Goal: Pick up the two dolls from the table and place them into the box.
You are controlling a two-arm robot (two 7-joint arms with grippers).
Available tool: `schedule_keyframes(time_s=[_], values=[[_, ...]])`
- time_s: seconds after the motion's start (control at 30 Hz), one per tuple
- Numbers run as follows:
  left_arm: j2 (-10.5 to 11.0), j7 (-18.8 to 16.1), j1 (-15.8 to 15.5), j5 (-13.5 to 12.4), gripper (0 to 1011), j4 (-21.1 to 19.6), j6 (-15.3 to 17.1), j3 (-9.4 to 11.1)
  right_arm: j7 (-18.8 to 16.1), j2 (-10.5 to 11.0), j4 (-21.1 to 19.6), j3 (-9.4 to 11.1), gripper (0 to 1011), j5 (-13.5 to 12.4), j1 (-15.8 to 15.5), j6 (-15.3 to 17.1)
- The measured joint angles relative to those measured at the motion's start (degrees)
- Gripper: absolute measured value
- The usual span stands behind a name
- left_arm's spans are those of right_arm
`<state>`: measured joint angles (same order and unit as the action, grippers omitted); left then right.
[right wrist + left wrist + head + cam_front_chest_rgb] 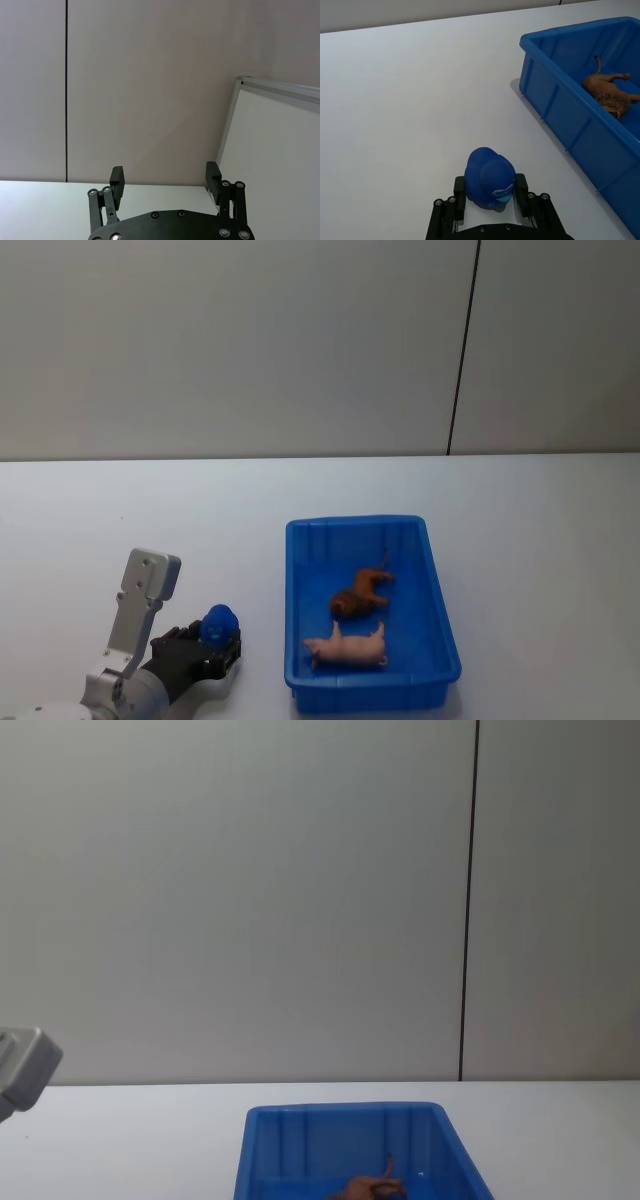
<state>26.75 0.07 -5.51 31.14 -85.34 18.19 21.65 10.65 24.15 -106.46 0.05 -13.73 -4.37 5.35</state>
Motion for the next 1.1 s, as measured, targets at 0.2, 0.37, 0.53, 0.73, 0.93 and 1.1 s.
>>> schedule_keyframes(time_s=[0.2, 0.37, 0.53, 0.73, 0.93, 1.1], values=[[0.27, -0.28, 0.73, -0.73, 575, -0.25, -2.29, 0.02, 0.00, 0.00, 0.00, 0.00, 1001, 0.00, 0.00, 0.00], [0.49, -0.85, 1.27, -0.77, 546, -0.63, -3.21, -0.10, 0.00, 0.00, 0.00, 0.00, 1001, 0.00, 0.00, 0.00], [0.67, -1.65, 1.75, -0.49, 514, -0.98, -3.71, -0.28, 0.00, 0.00, 0.00, 0.00, 1001, 0.00, 0.00, 0.00], [0.70, -2.38, 2.04, 0.12, 473, -1.35, -3.76, -0.55, 0.00, 0.00, 0.00, 0.00, 1001, 0.00, 0.00, 0.00], [0.65, -2.64, 2.10, 0.33, 442, -1.79, -3.93, -0.80, 0.00, 0.00, 0.00, 0.00, 1001, 0.00, 0.00, 0.00], [0.69, -2.58, 2.01, 0.11, 406, -2.69, -4.99, -1.13, 0.00, 0.00, 0.00, 0.00, 1001, 0.00, 0.01, 0.00]])
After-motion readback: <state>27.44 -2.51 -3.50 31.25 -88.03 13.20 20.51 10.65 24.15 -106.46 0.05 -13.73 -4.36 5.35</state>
